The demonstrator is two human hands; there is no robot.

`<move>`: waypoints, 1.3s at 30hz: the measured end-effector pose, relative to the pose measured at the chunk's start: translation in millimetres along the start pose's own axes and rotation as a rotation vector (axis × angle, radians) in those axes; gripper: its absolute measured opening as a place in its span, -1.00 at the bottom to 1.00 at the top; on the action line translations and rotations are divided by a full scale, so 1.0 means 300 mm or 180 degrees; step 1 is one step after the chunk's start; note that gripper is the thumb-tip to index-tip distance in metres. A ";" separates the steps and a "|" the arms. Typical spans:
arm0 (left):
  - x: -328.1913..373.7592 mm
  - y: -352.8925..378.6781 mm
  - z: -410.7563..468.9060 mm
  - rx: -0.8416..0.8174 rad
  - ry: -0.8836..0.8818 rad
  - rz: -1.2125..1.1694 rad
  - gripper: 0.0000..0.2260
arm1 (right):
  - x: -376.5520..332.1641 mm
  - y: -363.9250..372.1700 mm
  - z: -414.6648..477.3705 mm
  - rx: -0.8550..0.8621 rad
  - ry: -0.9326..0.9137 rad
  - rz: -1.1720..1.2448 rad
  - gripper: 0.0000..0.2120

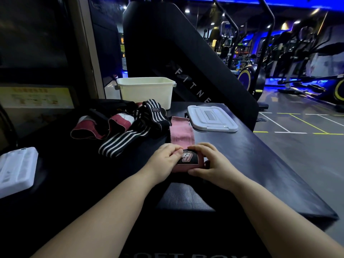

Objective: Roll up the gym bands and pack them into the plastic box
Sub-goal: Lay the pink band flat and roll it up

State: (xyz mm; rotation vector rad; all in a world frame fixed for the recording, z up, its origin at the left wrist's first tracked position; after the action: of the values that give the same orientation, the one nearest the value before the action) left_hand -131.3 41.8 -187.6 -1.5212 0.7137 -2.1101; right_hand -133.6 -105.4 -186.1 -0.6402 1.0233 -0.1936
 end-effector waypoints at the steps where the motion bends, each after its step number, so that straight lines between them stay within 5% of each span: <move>1: 0.009 0.000 -0.006 -0.0019 0.0097 0.0013 -0.73 | -0.002 -0.002 0.001 0.0019 -0.0008 0.0005 -0.43; 10: 0.014 0.027 -0.043 -0.0474 0.0293 0.0255 -0.40 | -0.003 -0.010 -0.012 0.0190 0.0141 -0.0029 -0.50; 15: 0.001 0.017 -0.034 -0.0371 0.0224 0.0322 -0.45 | 0.003 -0.012 -0.011 0.0109 0.0245 0.0046 -0.52; 20: -0.013 0.006 -0.031 -0.0267 0.0117 0.0359 -0.53 | 0.015 -0.010 -0.006 -0.0003 0.0107 0.0033 -0.34; 27: -0.024 0.004 -0.030 -0.0199 -0.0025 -0.0127 -0.68 | 0.034 -0.021 -0.005 0.0160 0.0184 -0.0095 -0.45; 34: -0.021 -0.001 -0.042 -0.0251 0.0027 -0.0080 -0.52 | -0.001 -0.019 -0.020 0.0200 0.0269 -0.0075 -0.47; 39: -0.025 -0.010 -0.040 -0.0178 0.0009 -0.0168 -0.60 | -0.017 -0.023 -0.025 0.0207 0.0228 -0.0152 -0.52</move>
State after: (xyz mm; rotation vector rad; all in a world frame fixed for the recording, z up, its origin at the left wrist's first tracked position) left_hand -140.7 50.6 -194.1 -1.5834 0.7472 -2.1479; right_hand -141.7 -111.7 -181.0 -0.6026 1.0669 -0.2924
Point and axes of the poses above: each hand's wrist, its own z-axis towards the middle knuckle, its own y-axis out of the palm, x = y × z, the point moved 8 cm from there along z, towards the middle knuckle, and after that the axes turned 4 degrees about z, right-handed, at the moved point
